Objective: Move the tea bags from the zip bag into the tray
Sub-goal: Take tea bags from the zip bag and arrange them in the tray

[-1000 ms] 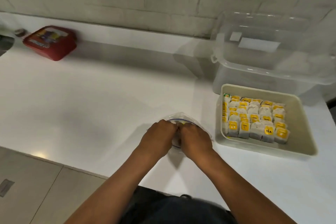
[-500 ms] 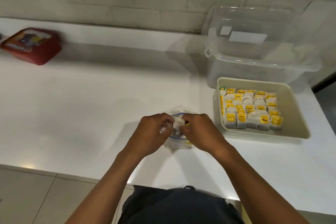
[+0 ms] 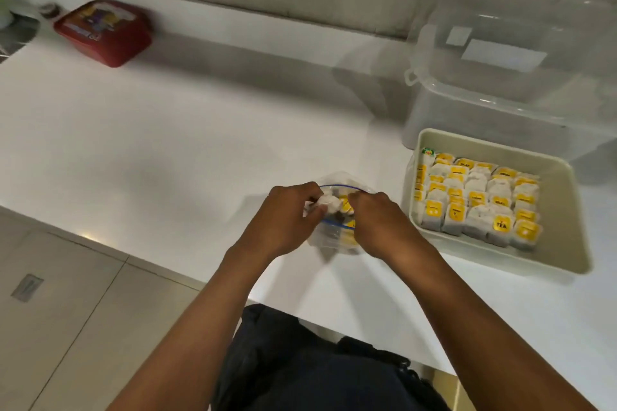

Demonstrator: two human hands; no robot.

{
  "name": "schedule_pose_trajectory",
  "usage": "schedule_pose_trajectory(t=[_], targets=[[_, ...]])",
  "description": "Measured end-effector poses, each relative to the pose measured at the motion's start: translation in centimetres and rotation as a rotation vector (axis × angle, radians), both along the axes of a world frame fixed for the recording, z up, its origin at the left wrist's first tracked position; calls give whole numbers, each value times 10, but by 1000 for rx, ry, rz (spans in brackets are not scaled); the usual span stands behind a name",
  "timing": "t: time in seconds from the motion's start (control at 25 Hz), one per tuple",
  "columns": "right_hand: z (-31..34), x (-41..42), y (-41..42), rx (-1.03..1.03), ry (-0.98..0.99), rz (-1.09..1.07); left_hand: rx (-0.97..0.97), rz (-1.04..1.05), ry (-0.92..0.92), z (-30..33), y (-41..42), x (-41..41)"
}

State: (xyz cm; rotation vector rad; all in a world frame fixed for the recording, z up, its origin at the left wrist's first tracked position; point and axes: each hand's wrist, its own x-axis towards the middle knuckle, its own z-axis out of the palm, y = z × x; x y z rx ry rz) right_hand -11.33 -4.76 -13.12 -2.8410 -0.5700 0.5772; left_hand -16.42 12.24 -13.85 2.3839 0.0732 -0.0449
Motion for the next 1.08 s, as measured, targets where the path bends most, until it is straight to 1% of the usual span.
schedule_pose_trajectory(t=[0.12,0.32,0.4,0.52,0.68,0.8,0.88,0.96,1.08], targets=[[-11,4,13,-22,-64,-58,90,-69,26,-8,-4,2],[-25,5,29,-112,-190,-103,18,-80,48,-21,5,6],[-29,8,30,-112,-238,-121,-1,-98,56,-24,9,8],[-27,9,29,-67,-243,-159,-38,-114,22,-25,17,12],[-24,7,23,-10,-243,-188,-116,-105,61,-24,26,17],[-25,6,24,15,-236,-209,-154,-121,42,-23,30,18],[-29,6,23,85,-226,-251,-155,-118,26,-23,33,17],[-31,7,17,195,-161,-294,-143,-120,33,-22,35,17],[-23,7,5,434,-43,-360,-124,-141,27,-20,34,16]])
